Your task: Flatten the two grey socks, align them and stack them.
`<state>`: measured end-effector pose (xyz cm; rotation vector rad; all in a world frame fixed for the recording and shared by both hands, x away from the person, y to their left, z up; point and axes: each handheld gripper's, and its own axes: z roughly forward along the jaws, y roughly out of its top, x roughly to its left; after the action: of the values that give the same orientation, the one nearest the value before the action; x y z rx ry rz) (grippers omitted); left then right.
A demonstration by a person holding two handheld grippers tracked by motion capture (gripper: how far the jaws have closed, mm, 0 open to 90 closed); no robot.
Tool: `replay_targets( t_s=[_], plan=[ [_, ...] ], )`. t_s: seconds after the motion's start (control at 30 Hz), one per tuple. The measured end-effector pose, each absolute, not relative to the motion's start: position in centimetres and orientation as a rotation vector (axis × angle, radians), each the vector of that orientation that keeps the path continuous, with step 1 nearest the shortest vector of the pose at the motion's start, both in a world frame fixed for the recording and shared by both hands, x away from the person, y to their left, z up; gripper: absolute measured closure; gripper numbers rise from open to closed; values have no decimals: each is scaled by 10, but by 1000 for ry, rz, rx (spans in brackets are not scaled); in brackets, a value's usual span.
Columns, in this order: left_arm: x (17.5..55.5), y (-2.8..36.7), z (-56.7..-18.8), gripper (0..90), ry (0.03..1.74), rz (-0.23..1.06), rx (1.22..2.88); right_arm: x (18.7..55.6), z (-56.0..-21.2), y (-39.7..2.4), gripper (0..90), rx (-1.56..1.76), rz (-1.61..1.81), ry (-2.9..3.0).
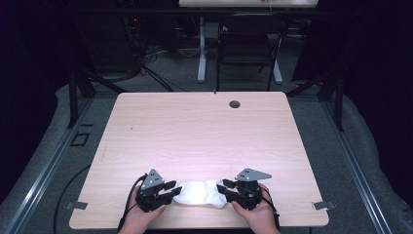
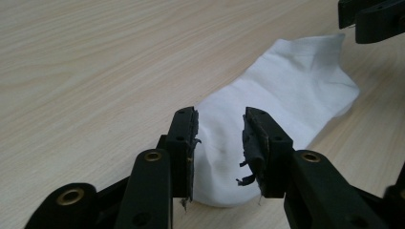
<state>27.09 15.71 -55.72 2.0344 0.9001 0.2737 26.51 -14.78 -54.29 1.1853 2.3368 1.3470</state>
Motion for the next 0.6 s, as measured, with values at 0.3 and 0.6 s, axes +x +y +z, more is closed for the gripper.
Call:
replay_targets(
  t_s=[0.3, 0.6],
  plan=[
    [274, 149, -572, 588, 881, 235, 2094, 272, -563, -129, 618, 1137, 1215, 2430],
    [277, 147, -580, 585, 894, 224, 2122, 271, -573, -129, 621, 1164, 1114, 2468]
  ],
)
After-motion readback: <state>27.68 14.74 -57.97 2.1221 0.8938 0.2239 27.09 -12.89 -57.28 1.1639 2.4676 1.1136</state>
